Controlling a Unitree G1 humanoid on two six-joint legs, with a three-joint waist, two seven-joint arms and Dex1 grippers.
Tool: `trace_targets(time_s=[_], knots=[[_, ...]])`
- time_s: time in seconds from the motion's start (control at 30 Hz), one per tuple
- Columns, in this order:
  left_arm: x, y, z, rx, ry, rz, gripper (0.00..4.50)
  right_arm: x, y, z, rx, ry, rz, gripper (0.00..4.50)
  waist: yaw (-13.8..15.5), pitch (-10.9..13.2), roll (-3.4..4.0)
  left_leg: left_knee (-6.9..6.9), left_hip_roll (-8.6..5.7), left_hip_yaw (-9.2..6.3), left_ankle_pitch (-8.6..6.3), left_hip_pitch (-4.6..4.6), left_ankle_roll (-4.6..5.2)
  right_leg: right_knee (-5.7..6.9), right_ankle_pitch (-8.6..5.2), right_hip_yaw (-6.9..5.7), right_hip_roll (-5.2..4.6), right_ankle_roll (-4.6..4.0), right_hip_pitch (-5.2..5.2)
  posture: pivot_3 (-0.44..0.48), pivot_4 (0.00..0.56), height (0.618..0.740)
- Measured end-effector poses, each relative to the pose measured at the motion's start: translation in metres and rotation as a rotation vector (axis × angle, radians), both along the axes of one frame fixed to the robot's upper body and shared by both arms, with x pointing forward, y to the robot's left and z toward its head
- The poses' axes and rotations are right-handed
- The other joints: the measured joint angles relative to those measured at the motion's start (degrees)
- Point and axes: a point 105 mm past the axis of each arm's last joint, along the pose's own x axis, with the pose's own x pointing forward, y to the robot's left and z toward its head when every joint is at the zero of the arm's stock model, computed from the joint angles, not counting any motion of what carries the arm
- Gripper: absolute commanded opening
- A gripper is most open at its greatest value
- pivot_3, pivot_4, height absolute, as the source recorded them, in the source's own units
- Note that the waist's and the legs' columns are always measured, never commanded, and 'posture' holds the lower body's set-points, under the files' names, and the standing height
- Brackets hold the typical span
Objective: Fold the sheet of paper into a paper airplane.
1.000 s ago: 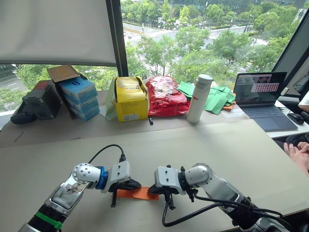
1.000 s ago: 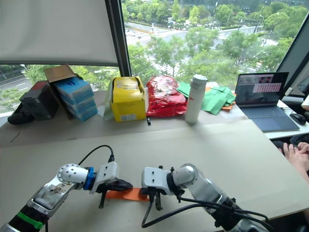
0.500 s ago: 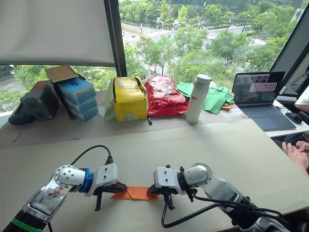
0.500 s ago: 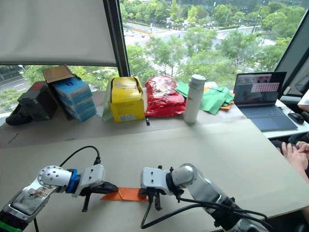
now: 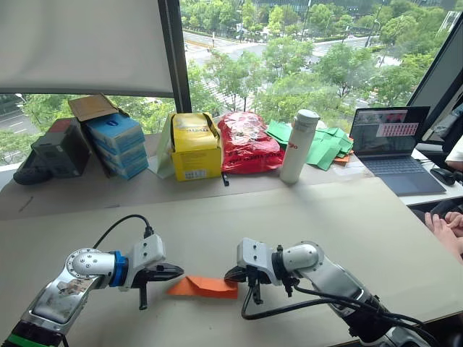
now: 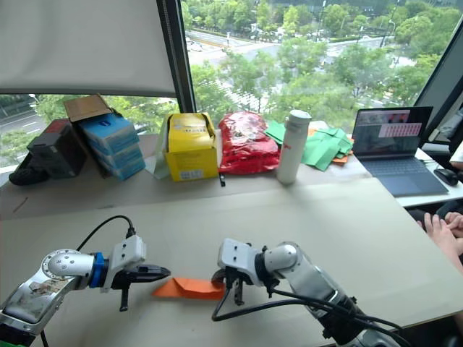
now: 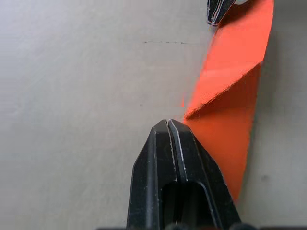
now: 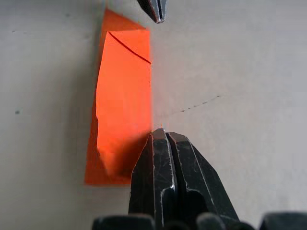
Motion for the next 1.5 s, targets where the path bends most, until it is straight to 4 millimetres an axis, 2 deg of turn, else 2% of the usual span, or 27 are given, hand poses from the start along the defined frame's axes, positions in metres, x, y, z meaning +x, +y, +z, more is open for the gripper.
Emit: trace_targets(time_s=[0.03, 0.1, 0.17, 0.33, 0.43, 0.47, 0.5, 0.73, 0.9, 1.03, 1.27, 1.5], knots=[[-0.003, 0.002, 0.007, -0.037, 0.003, 0.017, 0.00, 0.000, -0.003, 0.015, 0.043, -0.016, -0.016, 0.29, -0.08, 0.00, 0.00, 0.00, 0.00, 0.02, 0.01, -0.17, -0.02, 0.01, 0.01, 0.03, 0.00, 0.00, -0.22, 0.000, 0.150, 0.740], [-0.011, 0.006, 0.015, -0.083, 0.019, 0.041, 0.55, -0.002, -0.008, 0.041, 0.124, -0.048, -0.042, 0.94, -0.14, -0.01, -0.01, -0.02, -0.01, 0.03, 0.02, -0.22, -0.04, 0.03, 0.01, 0.04, 0.00, 0.00, -0.33, 0.000, 0.150, 0.740], [-0.021, 0.012, 0.013, -0.093, 0.061, 0.058, 1.19, -0.010, -0.012, 0.050, 0.176, -0.033, -0.046, 1.63, -0.08, 0.00, 0.00, -0.11, -0.01, 0.02, 0.02, -0.25, -0.04, -0.03, 0.00, 0.03, 0.00, -0.01, -0.37, 0.000, 0.150, 0.740], [-0.031, 0.022, 0.015, -0.099, 0.112, 0.068, 2.85, -0.038, -0.027, 0.034, 0.157, 0.090, -0.003, 3.31, 0.63, 0.02, 0.00, -0.01, -0.07, 0.08, -0.09, -0.31, 0.15, -0.16, 0.01, 0.00, -0.14, 0.01, -0.29, 0.000, 0.150, 0.740], [-0.032, 0.024, 0.019, -0.093, 0.108, 0.056, 3.87, -0.048, -0.027, 0.033, 0.158, 0.123, 0.044, 4.37, 0.65, 0.03, -0.01, 0.04, -0.06, 0.11, -0.20, -0.12, 0.38, -0.16, 0.10, 0.02, -0.15, 0.04, -0.06, 0.000, 0.150, 0.740], [-0.033, 0.024, 0.019, -0.094, 0.109, 0.050, 4.20, -0.051, -0.027, 0.032, 0.155, 0.138, 0.064, 4.50, 0.63, 0.03, -0.02, 0.04, -0.03, 0.10, -0.24, -0.04, 0.44, -0.15, 0.10, 0.00, -0.14, 0.03, 0.03, 0.000, 0.150, 0.740], [-0.033, 0.024, 0.019, -0.094, 0.109, 0.045, 4.47, -0.054, -0.027, 0.031, 0.151, 0.154, 0.079, 4.50, 0.61, 0.04, -0.02, 0.04, 0.01, 0.08, -0.22, 0.01, 0.42, -0.14, 0.11, -0.01, -0.10, 0.01, 0.09, 0.000, 0.150, 0.740], [-0.040, 0.023, 0.013, -0.087, 0.125, 0.014, 4.47, -0.077, -0.015, 0.013, 0.108, 0.258, 0.225, 4.50, 0.62, 0.04, -0.02, -0.02, 0.09, 0.02, -0.16, 0.17, 0.30, -0.14, 0.10, -0.05, -0.02, -0.07, 0.24, 0.000, 0.150, 0.740], [-0.041, 0.021, 0.016, -0.077, 0.125, -0.001, 4.47, -0.079, -0.002, -0.004, 0.091, 0.262, 0.297, 4.50, 0.66, 0.07, -0.10, 0.01, 0.07, 0.03, -0.16, 0.28, 0.30, -0.16, 0.11, -0.05, -0.03, -0.06, 0.36, 0.000, 0.150, 0.740], [-0.044, 0.016, 0.020, -0.070, 0.132, -0.024, 4.47, -0.068, 0.012, -0.011, 0.076, 0.198, 0.322, 4.50, 0.60, 0.07, -0.10, -0.02, 0.07, 0.03, -0.06, 0.29, 0.11, -0.13, 0.11, -0.06, 0.01, -0.07, 0.32, 0.000, 0.150, 0.740], [-0.049, 0.008, 0.026, -0.066, 0.137, -0.056, 4.47, -0.036, 0.028, -0.019, 0.117, 0.174, 0.178, 4.50, 0.49, 0.07, -0.09, -0.02, 0.04, 0.03, 0.06, 0.28, -0.09, -0.13, 0.11, -0.03, 0.01, -0.08, 0.32, 0.000, 0.150, 0.740], [-0.046, 0.002, 0.031, -0.068, 0.119, -0.053, 4.47, -0.006, 0.033, -0.004, 0.220, 0.250, 0.039, 4.50, 0.42, 0.07, -0.09, -0.03, 0.03, 0.01, 0.06, 0.28, -0.10, -0.11, 0.12, -0.04, 0.03, -0.10, 0.32, 0.000, 0.150, 0.740]])
